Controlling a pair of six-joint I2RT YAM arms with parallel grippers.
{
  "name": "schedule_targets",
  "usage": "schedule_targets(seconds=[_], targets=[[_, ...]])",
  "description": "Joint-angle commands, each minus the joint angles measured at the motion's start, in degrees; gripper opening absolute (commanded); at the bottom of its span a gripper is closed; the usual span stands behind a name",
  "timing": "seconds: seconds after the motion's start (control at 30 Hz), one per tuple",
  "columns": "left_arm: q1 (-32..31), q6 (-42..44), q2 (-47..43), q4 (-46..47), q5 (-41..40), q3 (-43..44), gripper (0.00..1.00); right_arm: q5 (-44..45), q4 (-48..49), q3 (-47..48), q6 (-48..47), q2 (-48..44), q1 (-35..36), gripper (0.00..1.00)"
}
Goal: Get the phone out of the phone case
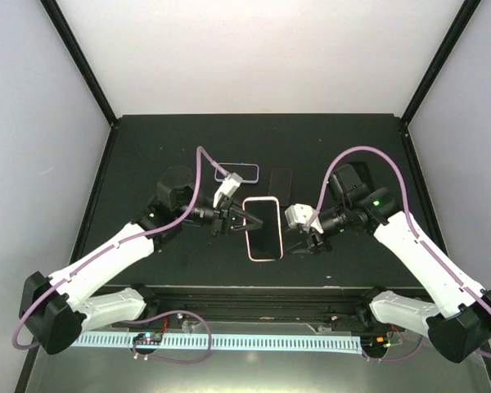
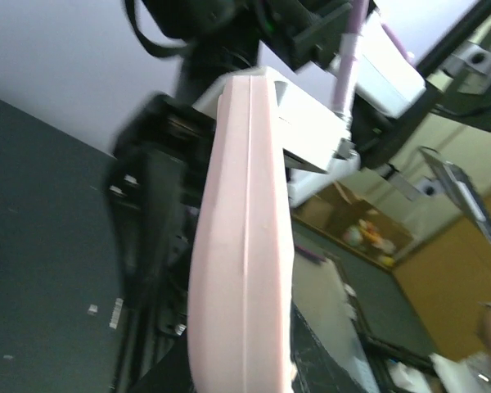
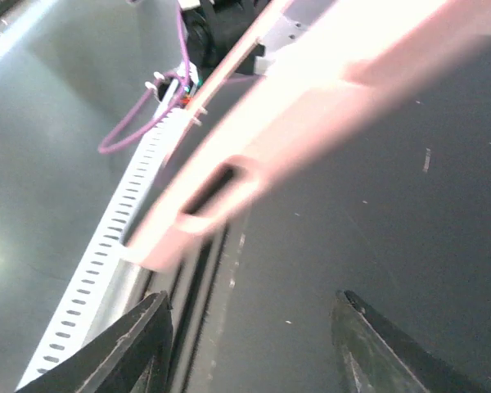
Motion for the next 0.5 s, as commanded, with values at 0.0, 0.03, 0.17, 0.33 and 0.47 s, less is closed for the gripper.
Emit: schedule_targets(seconds=[0.0, 0.03, 0.17, 0.33, 0.47], targets=[[0.58, 4.66, -4.12, 3.39, -11.48, -0.11, 0.01, -8.14, -1.28, -0.65, 4.50, -1.62, -0.18, 0.54], [0.54, 4.19, -4.59, 6.06, -12.24, -1.05, 0.02, -8.18, 0.08, -1.43, 6.99, -2.08, -0.18, 0.54], [0.68, 2.78, -3.35, 10.56, -9.96, -1.64, 0.02, -7.56, 1.64, -2.47, 9.37, -2.19, -0.15, 0.47], [0.69, 2.07, 0.53, 11.65, -3.55, 0.13, 0.02, -6.86, 2.29, -2.55, 9.82, -1.63, -0.18, 0.34], [0.70, 1.86, 1.27, 12.39, -1.37, 0.46, 0.02, -6.22, 2.38, -2.71, 9.29, -1.26, -0.15, 0.30]])
